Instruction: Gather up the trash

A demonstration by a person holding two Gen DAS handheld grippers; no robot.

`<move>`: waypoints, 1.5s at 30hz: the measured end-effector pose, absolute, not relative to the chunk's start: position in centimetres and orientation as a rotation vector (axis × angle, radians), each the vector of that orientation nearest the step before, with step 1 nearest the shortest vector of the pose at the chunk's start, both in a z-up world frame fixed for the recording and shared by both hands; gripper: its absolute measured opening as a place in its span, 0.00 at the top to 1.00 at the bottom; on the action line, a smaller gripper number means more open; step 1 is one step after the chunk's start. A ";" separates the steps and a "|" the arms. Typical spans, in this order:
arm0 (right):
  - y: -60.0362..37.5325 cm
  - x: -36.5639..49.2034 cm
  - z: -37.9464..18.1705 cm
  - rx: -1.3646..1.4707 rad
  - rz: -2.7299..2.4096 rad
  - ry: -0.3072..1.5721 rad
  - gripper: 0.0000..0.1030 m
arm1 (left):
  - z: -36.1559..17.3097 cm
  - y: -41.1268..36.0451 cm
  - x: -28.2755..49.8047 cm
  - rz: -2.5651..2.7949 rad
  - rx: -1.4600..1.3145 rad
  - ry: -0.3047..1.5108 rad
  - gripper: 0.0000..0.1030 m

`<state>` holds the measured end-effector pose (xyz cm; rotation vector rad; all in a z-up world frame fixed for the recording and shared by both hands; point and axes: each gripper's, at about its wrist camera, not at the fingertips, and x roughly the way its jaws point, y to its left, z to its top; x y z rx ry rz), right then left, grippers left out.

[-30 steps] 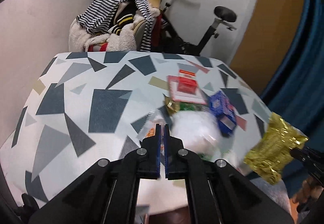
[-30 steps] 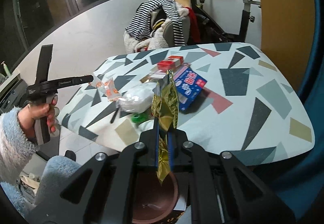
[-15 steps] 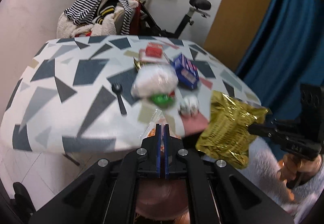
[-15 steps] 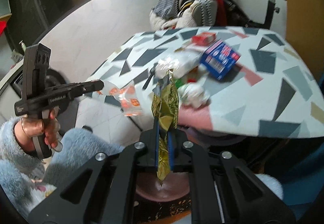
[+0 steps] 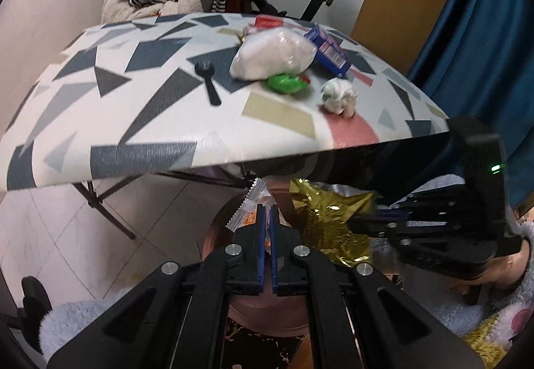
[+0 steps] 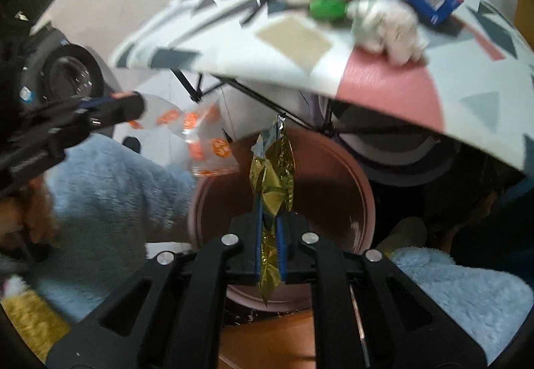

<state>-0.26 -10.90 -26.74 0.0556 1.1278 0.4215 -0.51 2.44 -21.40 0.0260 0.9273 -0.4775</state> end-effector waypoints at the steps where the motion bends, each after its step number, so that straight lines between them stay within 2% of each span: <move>1: -10.7 0.1 -27.7 0.046 0.413 1.145 0.89 | -21.7 2.6 -0.4 -0.473 0.022 0.931 0.97; 14: -11.4 1.6 -32.9 0.059 0.304 1.242 0.89 | -24.2 2.8 0.1 -0.450 0.004 0.964 0.97; 27: -12.3 2.0 -33.0 0.097 0.231 1.235 0.89 | -24.5 3.2 0.2 -0.453 -0.012 0.978 0.97; 30: -12.4 1.9 -32.8 0.105 0.229 1.229 0.84 | -24.5 3.1 0.2 -0.454 -0.011 0.976 0.97; 34: -12.5 1.7 -32.0 0.112 0.229 1.188 0.44 | -24.5 3.1 0.1 -0.455 -0.011 0.974 0.97; 35: -12.5 1.6 -31.7 0.112 0.232 1.172 0.39 | -24.5 3.1 0.1 -0.455 -0.011 0.974 0.97; 43: -12.4 0.5 -29.0 0.097 0.254 1.058 0.11 | -24.2 3.0 -0.1 -0.461 -0.008 0.968 0.97; 45: -12.5 0.0 -28.0 0.094 0.259 1.015 0.08 | -24.1 3.0 -0.2 -0.464 -0.007 0.966 0.97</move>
